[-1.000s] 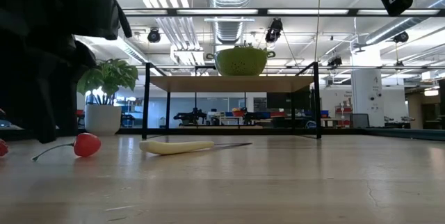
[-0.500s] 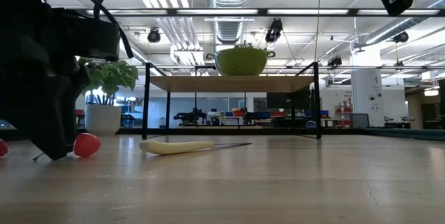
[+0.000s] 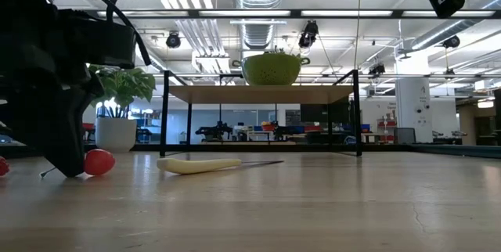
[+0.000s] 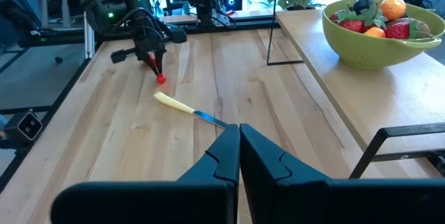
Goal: Pick & Place Fruit
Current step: Put the red cherry into the strainer bowl
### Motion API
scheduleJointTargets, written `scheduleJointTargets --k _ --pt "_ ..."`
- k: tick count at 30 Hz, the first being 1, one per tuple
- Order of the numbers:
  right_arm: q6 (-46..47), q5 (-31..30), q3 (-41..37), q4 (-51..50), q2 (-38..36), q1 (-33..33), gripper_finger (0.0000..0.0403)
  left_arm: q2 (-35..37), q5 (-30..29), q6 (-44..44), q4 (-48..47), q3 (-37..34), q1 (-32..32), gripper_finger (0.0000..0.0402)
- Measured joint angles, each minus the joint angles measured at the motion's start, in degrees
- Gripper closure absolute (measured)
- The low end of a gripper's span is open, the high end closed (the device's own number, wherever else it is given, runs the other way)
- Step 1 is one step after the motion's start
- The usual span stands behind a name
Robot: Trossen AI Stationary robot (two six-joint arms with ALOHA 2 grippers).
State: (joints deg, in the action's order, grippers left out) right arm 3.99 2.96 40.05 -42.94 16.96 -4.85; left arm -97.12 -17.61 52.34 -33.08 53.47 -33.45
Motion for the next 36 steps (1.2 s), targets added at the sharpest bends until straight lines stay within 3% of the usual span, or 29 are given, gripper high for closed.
scheduleJointTargets --k 15,17,20,23,26,32,36 --pt "0.0 0.0 0.0 -0.01 -0.01 0.01 0.0394 0.01 -0.52 -0.89 -0.13 -0.02 0.02 0.0398" --pt "0.0 0.0 -0.01 -0.02 0.0 0.01 0.0394 0.17 -3.1 -2.28 -0.45 -0.02 -0.02 0.0398" --pt "0.0 0.0 0.0 0.0 0.01 0.0 0.0394 0.9 -12.52 -5.19 -0.03 1.09 0.14 0.0398" --pt "0.0 0.0 0.0 -0.02 0.0 -0.01 0.0394 1.49 -22.33 -10.97 2.36 2.9 0.78 0.0398" --pt "0.0 0.0 -0.01 -0.02 -0.01 -0.01 0.0394 1.66 -26.94 -20.05 8.83 4.37 2.35 0.0397" --pt "0.0 0.0 -0.01 -0.02 -0.01 0.01 0.0394 1.77 -24.81 -41.46 23.24 7.73 7.7 0.0397" --pt "0.0 0.0 -0.01 -0.01 0.0 0.0 0.0394 1.79 -21.81 -51.48 25.67 12.24 12.65 0.0397"
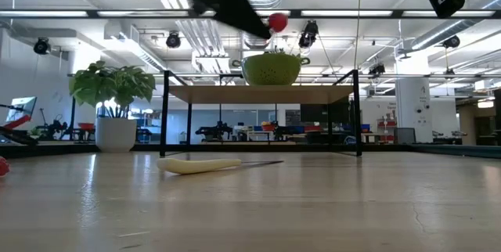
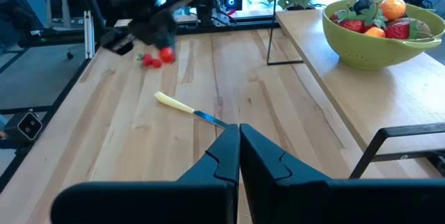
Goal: Pick & Place Fruit
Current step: Put the red cherry into the strainer bowl
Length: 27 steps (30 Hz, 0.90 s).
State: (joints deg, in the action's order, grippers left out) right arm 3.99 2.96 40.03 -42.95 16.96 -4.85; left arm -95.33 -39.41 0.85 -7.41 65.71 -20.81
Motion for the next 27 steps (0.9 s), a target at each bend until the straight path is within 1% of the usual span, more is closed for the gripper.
scheduleJointTargets --k 3,6,12,15,18,21,27 --pt "0.0 0.0 0.0 -0.01 -0.01 -0.01 0.0394 0.02 2.01 -4.73 -1.44 4.71 4.34 0.0397" --pt "0.0 0.0 0.0 -0.01 -0.01 -0.01 0.0394 0.02 4.17 -7.52 -5.86 10.41 9.02 0.0397" --pt "0.0 0.0 0.01 0.01 -0.01 -0.01 0.0394 0.07 4.91 -7.78 -18.14 21.72 19.21 0.0397" --pt "0.0 0.0 0.01 -0.01 0.01 0.0 0.0394 0.13 5.27 -7.82 -21.39 25.88 23.93 0.0397" --pt "0.0 0.0 0.0 0.0 -0.01 -0.01 0.0394 0.13 8.01 -9.19 -22.39 28.33 28.11 0.0397" --pt "0.0 0.0 0.02 0.0 -0.01 0.01 0.0394 0.13 11.06 -14.04 -22.36 29.4 31.4 0.0397" --pt "0.0 0.0 0.0 0.01 0.01 0.01 0.0394 -0.26 11.47 -26.07 -22.42 28.34 35.17 0.0397"
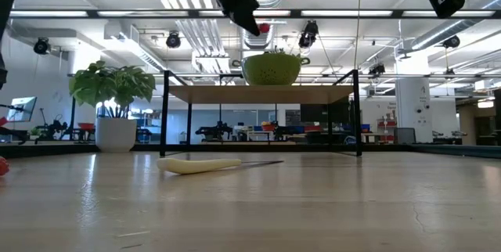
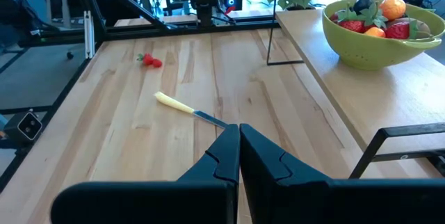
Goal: Pick & Place Fruit
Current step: Put the red cherry into the strainer bowl
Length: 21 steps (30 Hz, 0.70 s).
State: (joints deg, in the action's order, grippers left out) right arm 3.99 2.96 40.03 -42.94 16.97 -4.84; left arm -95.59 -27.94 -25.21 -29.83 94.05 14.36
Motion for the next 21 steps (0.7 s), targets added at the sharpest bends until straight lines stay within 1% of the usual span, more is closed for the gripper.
scheduleJointTargets --k 2,6,12,17,21 --pt "0.0 0.0 0.02 0.0 -0.01 -0.02 0.0394 -0.36 -0.46 -1.86 0.12 -0.38 0.7 0.0397" --pt "0.0 0.0 0.0 -0.02 0.0 0.0 0.0394 -1.4 -1.96 -2.45 0.11 -0.51 1.9 0.0397" --pt "0.0 0.0 0.01 -0.01 -0.01 -0.01 0.0394 -3.23 -2.14 -4.98 0.14 -0.51 3.84 0.0398" --pt "0.0 0.0 0.0 0.0 0.0 0.0 0.0394 -4.42 -3.91 -3.07 1.5 -0.41 4.99 0.0392" --pt "0.0 0.0 0.01 0.0 -0.01 -0.01 0.0394 -4.57 -4.22 -1.99 2.89 -0.32 5.09 0.0384"
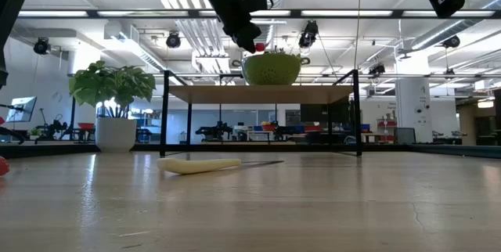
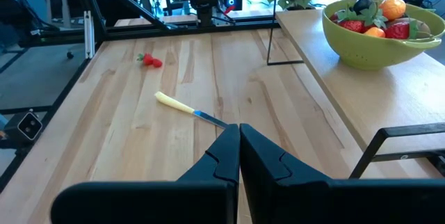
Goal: Pick & Place Fruit
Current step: Put the red cherry into the strainer bowl, then put the strawberry into the strainer bowl
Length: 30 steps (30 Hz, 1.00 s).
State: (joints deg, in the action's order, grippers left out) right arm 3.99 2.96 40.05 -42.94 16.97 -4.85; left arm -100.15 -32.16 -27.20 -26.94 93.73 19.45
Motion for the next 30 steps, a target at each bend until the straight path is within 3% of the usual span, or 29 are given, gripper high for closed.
scheduleJointTargets --k 11,24,30 --pt "0.0 0.0 0.01 -0.02 -0.02 0.01 0.0394 -0.16 -0.84 -1.55 -0.08 -0.17 -0.03 0.0357" --pt "0.0 0.0 -0.01 0.0 -0.01 0.0 0.0394 -0.16 -11.26 -5.17 -1.7 -0.17 -1.07 0.0248" --pt "0.0 0.0 0.01 -0.02 0.0 -0.01 0.0394 -0.16 -19.21 -9.04 -10.17 1.73 -4.37 0.023"
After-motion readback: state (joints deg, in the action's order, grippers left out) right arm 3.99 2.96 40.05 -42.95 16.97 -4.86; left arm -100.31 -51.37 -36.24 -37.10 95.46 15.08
